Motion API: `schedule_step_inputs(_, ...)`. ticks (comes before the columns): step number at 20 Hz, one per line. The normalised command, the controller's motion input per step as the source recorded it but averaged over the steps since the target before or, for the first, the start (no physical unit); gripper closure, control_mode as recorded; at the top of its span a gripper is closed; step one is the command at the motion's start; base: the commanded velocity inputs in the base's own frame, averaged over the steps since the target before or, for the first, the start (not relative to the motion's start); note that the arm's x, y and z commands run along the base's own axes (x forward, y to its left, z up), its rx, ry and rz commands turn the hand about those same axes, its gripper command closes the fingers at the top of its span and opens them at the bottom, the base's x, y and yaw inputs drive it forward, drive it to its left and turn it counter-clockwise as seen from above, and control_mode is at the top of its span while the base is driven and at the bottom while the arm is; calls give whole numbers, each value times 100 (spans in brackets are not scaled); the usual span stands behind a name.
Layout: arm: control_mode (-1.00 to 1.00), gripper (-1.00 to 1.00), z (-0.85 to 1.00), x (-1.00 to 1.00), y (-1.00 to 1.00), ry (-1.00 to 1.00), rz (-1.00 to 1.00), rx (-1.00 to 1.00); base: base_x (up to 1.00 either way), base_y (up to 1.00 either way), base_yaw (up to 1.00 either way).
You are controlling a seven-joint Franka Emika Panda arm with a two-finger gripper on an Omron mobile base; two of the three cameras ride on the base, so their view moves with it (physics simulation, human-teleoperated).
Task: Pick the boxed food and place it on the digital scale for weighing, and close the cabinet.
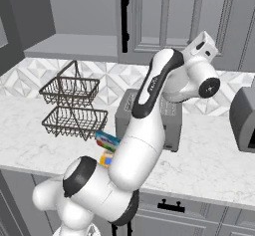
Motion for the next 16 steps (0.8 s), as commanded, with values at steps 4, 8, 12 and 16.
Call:
schedule_step_inputs(4,-100,-100,-52,100,3,0,-17,-1,0,0,0)
schedule_step_inputs(8,-100,-100,-54,86,13,0,-13,-1,0,0,0)
schedule_step_inputs(12,-100,-100,4,-81,0,-1,0,0,0,0,0)
schedule_step_inputs(16,-100,-100,31,-98,-1,-1,0,0,0,0,0)
